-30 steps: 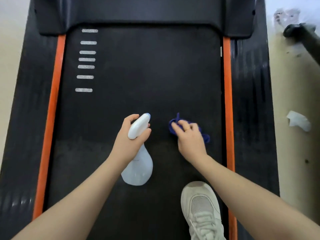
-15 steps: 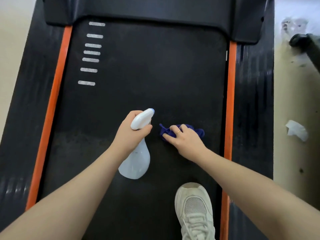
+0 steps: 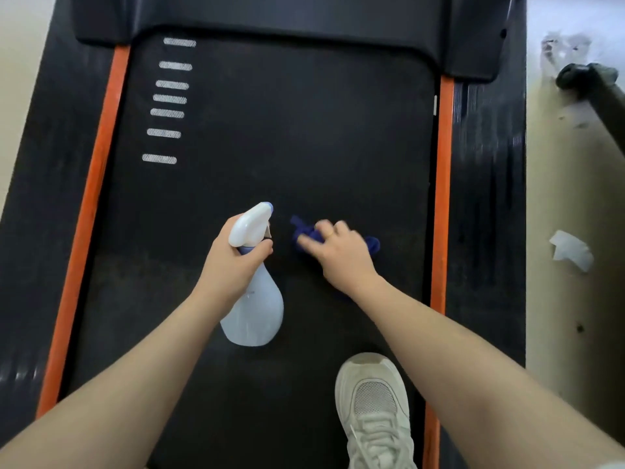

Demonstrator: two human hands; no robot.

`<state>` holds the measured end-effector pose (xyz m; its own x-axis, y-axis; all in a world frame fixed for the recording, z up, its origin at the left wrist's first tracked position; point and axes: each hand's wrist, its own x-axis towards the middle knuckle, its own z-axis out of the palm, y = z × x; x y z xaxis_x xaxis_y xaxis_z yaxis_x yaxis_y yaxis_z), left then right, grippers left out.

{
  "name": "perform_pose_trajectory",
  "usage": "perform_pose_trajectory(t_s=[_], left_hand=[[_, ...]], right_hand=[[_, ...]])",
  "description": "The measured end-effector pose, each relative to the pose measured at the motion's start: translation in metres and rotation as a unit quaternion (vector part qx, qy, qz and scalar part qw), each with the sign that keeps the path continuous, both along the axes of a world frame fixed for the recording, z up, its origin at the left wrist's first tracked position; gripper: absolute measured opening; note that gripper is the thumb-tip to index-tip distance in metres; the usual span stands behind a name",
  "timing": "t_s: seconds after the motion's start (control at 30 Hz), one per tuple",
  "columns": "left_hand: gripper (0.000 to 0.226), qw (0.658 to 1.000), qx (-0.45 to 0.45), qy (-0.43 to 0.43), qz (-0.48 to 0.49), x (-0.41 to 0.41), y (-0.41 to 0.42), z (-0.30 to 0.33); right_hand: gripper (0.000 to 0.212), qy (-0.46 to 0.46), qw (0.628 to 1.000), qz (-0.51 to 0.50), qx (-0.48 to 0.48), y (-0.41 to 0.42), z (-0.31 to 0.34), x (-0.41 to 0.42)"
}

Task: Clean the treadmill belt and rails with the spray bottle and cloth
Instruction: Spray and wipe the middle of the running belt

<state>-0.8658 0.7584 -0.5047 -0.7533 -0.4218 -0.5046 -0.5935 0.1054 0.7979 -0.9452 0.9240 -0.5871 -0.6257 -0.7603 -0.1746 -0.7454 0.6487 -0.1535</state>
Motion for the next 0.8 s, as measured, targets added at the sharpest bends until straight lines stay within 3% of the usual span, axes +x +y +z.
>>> perform_pose_trajectory(t_s=[0.07, 0.1, 0.17, 0.27, 0.33, 0.43, 0.53, 0.67, 0.73, 0.8], left_hand=[[0.048, 1.000, -0.004, -0.003, -0.008, 0.001, 0.002, 0.000], [0.048, 1.000, -0.004, -0.003, -0.014, 0.001, 0.003, 0.001], [0.043, 1.000, -0.005, 0.004, -0.020, 0.000, 0.006, 0.001], [0.034, 0.999, -0.012, 0.012, -0.045, -0.001, 0.016, 0.002], [0.032, 0.996, -0.022, 0.017, -0.083, -0.002, 0.028, 0.000], [0.030, 0.992, -0.033, 0.014, -0.125, -0.006, 0.045, -0.006], [0.030, 0.990, -0.036, 0.012, -0.135, -0.014, 0.054, -0.009], [0.032, 0.990, -0.025, 0.008, -0.139, -0.025, 0.058, -0.003], [0.034, 0.989, -0.024, 0.002, -0.148, -0.030, 0.061, -0.003], [0.035, 0.988, -0.029, 0.000, -0.150, -0.033, 0.064, -0.006]], right_hand=[[0.046, -0.003, 0.994, -0.109, 0.006, -0.006, -0.001, -0.009], [0.046, -0.004, 0.994, -0.108, 0.009, -0.004, -0.001, -0.009], [0.049, 0.005, 0.999, -0.039, -0.022, 0.011, 0.000, 0.001], [0.048, -0.014, 0.989, 0.145, -0.038, 0.066, -0.004, 0.031], [0.040, 0.000, 0.983, 0.177, -0.037, 0.097, -0.002, 0.024], [0.045, 0.081, 0.997, 0.005, -0.016, 0.115, -0.005, -0.021], [0.045, 0.129, 0.979, -0.155, -0.012, 0.108, -0.005, -0.027], [0.047, 0.114, 0.990, -0.084, -0.011, 0.118, -0.007, 0.022], [0.043, 0.134, 0.990, -0.041, -0.003, 0.125, -0.006, 0.008], [0.043, 0.172, 0.982, -0.073, 0.000, 0.122, -0.008, -0.022]])
